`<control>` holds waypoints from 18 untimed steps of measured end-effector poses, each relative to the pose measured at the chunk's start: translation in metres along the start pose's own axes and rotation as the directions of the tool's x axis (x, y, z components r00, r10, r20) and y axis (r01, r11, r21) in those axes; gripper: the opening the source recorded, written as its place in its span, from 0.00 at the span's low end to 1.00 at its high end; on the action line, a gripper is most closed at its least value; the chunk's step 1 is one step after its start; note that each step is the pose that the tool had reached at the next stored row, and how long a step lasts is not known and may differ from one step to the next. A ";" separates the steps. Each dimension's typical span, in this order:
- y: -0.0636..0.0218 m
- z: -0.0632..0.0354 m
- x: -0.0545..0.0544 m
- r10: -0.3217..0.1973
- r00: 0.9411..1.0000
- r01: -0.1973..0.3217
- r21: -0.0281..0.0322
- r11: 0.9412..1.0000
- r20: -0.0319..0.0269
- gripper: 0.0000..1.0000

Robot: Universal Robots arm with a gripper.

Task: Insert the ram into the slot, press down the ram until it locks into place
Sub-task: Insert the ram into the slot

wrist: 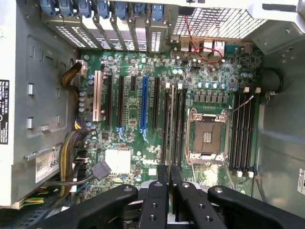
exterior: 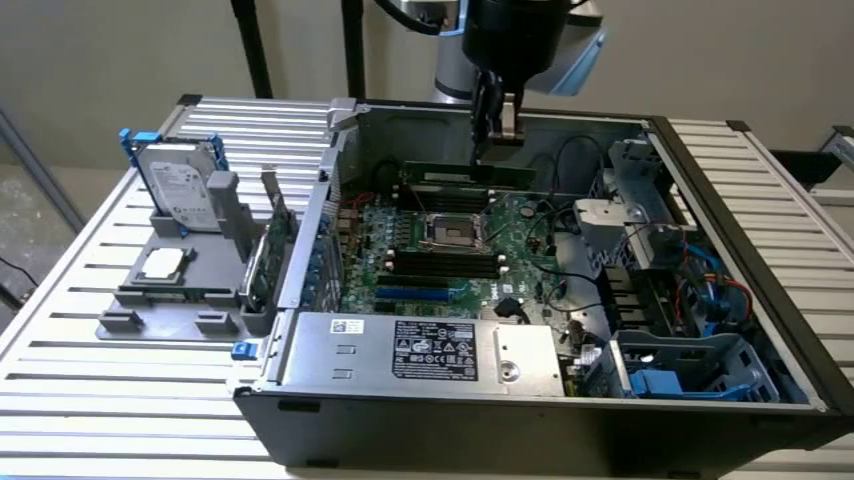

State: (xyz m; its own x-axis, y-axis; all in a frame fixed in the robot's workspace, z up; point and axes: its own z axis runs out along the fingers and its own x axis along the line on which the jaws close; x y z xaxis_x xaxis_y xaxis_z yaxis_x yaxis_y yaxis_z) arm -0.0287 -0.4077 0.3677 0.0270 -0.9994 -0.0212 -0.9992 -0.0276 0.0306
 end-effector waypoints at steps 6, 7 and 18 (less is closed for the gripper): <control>0.0105 0.0113 -0.011 0.000 1.000 0.000 0.001 1.000 -0.002 0.14; 0.0118 0.0133 -0.012 0.000 1.000 0.000 0.002 1.000 -0.001 0.14; 0.0131 0.0333 -0.015 0.000 1.000 0.000 0.002 1.000 -0.001 0.14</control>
State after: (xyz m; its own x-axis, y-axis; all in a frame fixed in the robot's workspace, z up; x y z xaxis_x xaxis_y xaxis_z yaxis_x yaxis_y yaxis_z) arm -0.0432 -0.3923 0.3351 0.0271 -0.9994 -0.0197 -0.9992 -0.0277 0.0290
